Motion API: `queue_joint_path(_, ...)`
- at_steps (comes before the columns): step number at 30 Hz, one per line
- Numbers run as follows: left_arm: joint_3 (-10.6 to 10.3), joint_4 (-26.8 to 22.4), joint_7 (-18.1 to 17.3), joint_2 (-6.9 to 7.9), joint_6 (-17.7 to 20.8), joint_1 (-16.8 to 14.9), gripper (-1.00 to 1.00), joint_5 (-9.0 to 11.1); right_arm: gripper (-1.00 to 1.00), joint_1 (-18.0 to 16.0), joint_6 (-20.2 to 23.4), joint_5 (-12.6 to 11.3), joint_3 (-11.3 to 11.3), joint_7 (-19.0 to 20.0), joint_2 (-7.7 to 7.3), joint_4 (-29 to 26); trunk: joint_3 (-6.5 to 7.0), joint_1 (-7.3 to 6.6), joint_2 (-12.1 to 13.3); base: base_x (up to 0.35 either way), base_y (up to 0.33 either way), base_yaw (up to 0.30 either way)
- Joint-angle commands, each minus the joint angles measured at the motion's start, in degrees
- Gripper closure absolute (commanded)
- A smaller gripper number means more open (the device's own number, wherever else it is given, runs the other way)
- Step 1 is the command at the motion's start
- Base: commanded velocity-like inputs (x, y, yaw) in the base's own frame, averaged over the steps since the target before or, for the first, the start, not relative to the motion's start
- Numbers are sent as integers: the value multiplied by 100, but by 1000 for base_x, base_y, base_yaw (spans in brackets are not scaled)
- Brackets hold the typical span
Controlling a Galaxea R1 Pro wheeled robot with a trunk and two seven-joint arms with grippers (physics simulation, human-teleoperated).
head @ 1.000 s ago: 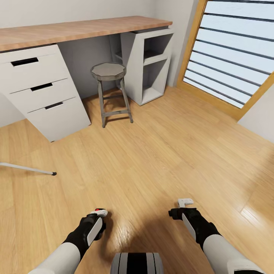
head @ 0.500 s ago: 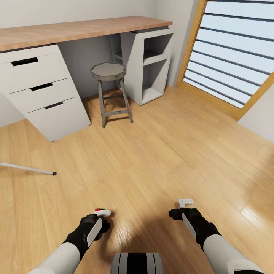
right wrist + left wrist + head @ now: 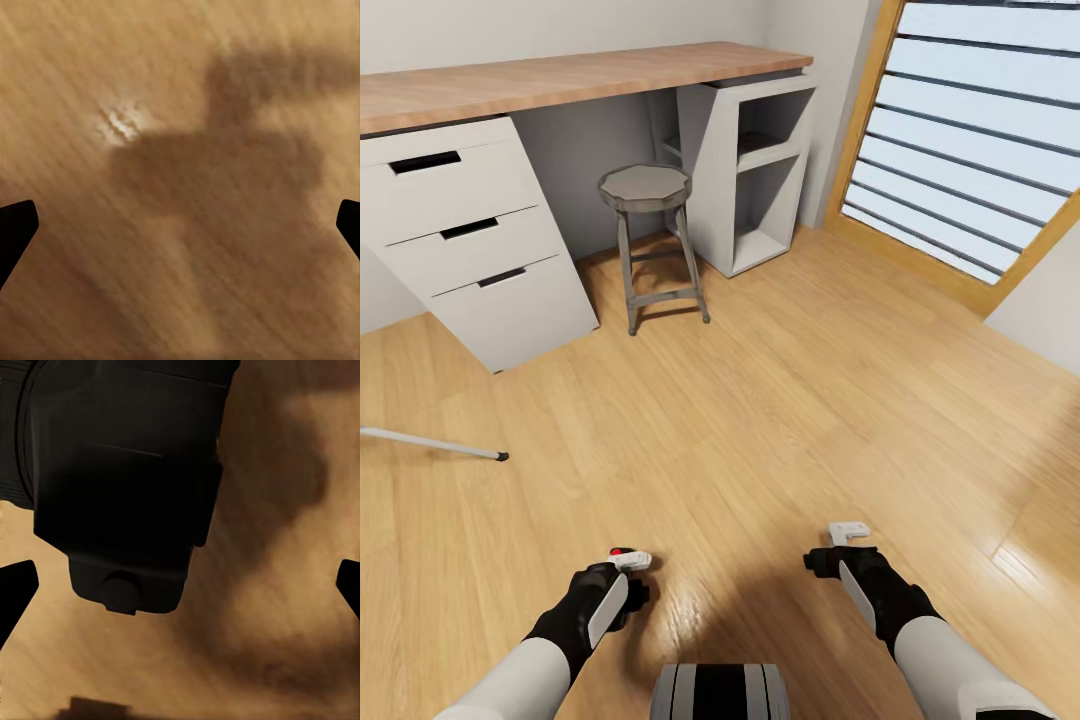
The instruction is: Attach the digital camera to the camera tripod in the bedroom.
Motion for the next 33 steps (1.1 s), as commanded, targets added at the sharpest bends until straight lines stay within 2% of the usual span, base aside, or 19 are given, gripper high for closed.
queue_joint_path(1,-37,-9,52,5,19,-1,-100,60,-100,0,36,5,15,-14,-1,-10,-4,-1,-1,0,0,0)
queue_joint_path(19,-29,-36,86,25,14,-1,-100,56,-100,0,34,5,15,-14,7,-2,-4,-1,-1,0,0,0)
queue_joint_path(25,-28,4,93,26,-255,-1,-100,57,-100,0,34,5,15,-14,7,5,-4,-1,-1,0,0,0)
queue_joint_path(33,-30,35,93,26,-480,-1,-100,61,-100,0,34,5,15,-14,7,7,-181,20,-12,0,0,0)
